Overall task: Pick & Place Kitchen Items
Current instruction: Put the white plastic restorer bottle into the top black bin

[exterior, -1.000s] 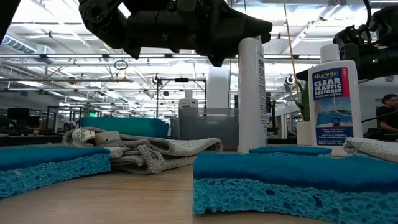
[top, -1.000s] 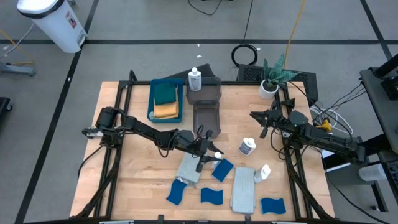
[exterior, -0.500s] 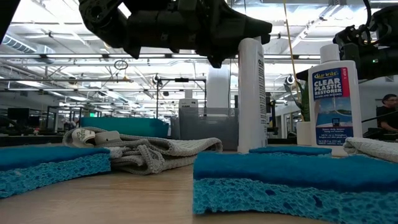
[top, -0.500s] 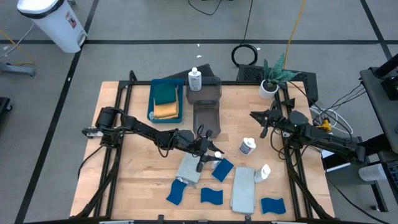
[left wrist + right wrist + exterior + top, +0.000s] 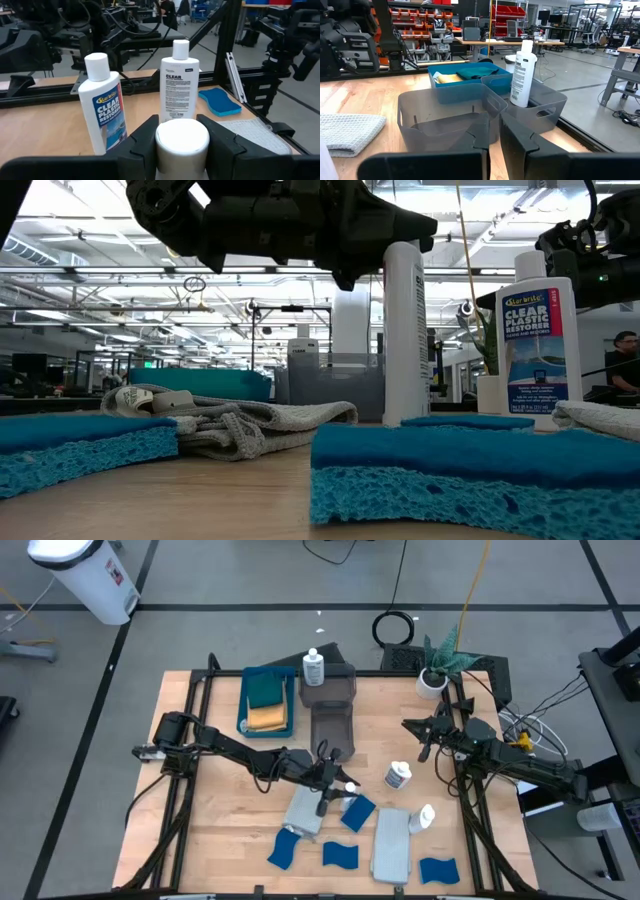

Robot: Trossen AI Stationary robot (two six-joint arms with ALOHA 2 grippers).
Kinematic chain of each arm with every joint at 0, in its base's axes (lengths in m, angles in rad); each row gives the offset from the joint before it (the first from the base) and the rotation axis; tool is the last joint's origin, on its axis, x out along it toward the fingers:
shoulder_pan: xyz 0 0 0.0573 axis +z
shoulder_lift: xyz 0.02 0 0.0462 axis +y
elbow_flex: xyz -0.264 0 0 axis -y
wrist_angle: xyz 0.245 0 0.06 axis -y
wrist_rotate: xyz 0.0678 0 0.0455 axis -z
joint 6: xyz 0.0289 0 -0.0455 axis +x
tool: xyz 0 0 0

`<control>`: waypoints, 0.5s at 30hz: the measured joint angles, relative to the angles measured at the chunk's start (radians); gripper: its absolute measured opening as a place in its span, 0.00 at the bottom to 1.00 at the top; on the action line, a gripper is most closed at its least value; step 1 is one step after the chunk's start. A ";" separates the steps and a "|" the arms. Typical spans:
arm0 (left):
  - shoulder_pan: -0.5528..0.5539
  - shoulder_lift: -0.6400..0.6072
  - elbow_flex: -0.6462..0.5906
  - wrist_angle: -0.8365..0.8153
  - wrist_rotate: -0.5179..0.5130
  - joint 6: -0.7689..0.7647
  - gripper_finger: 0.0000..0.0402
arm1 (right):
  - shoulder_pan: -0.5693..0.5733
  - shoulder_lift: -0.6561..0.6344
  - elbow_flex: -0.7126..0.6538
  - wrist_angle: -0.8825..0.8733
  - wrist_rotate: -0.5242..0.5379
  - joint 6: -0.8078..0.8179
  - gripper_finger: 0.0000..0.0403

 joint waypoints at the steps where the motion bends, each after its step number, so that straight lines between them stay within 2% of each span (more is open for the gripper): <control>1: 0.000 0.000 0.000 0.000 -0.002 -0.007 0.31 | 0.000 0.000 0.000 0.000 0.000 0.000 0.05; 15: 0.002 0.001 0.000 0.003 -0.007 0.006 0.29 | 0.000 0.000 0.000 0.000 0.000 0.000 0.05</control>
